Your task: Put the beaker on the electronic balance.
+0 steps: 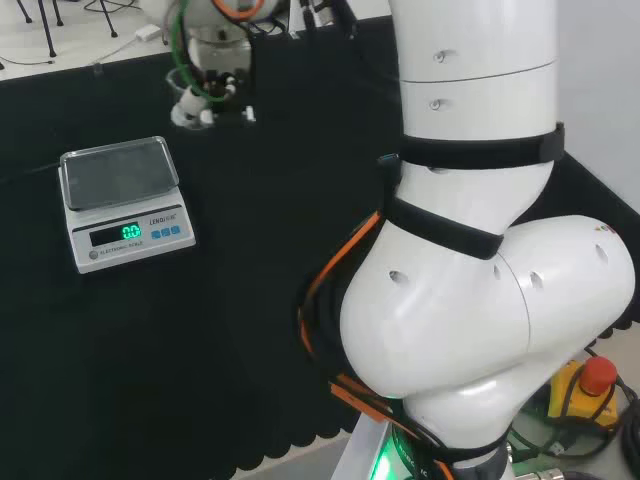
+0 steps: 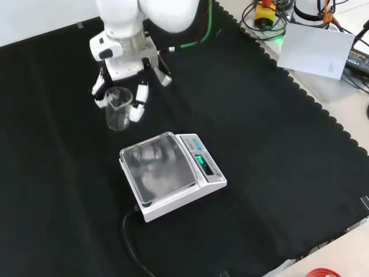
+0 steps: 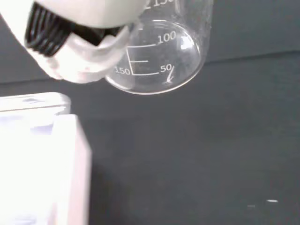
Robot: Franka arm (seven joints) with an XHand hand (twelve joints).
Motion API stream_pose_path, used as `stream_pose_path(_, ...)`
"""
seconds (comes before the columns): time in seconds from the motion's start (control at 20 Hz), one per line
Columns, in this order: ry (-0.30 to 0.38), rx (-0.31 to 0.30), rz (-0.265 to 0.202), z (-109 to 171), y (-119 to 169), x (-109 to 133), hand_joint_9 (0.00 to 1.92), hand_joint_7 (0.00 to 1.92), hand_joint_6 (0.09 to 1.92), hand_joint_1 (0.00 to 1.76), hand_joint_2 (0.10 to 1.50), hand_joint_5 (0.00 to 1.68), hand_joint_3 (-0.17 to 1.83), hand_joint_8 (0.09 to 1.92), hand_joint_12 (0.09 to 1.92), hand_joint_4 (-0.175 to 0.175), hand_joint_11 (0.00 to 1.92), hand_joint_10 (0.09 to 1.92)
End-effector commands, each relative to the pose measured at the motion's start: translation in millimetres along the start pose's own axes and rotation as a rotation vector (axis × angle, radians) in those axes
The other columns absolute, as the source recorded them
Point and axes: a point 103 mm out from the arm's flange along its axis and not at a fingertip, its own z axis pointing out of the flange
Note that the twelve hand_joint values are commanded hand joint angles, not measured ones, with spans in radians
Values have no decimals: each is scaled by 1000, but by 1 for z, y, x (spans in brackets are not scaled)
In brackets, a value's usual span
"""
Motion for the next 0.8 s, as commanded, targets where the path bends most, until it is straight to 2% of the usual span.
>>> stream_pose_path(0.05,12,65,-137,17,-16,82,1327,1175,1002,1265,667,1064,776,993,721,-10,1417,696)
stream_pose_path(0.15,21,83,-158,21,-23,89,1327,1178,1002,1265,661,1066,785,992,721,-5,1417,696)
stream_pose_path(0.25,14,102,-181,26,-29,93,1322,1114,1007,1271,748,1047,643,1001,727,-115,1407,696)
stream_pose_path(0.3,13,111,-187,28,-31,94,1320,1094,1008,1272,777,1040,596,1004,729,-145,1403,697)
stream_pose_path(0.45,2,131,-193,34,-37,94,1327,1106,937,1185,724,1112,652,1098,732,-117,1405,693)
stream_pose_path(0.65,-7,153,-202,43,-40,96,1330,1107,925,1167,702,1129,682,1125,731,-108,1402,691)
stream_pose_path(0.75,-17,163,-202,44,-40,97,1327,1101,933,1155,706,1122,679,1127,744,-71,1378,686)
stream_pose_path(0.8,-19,171,-202,44,-40,97,1316,1083,952,1143,726,1104,655,1130,758,-42,1347,678)
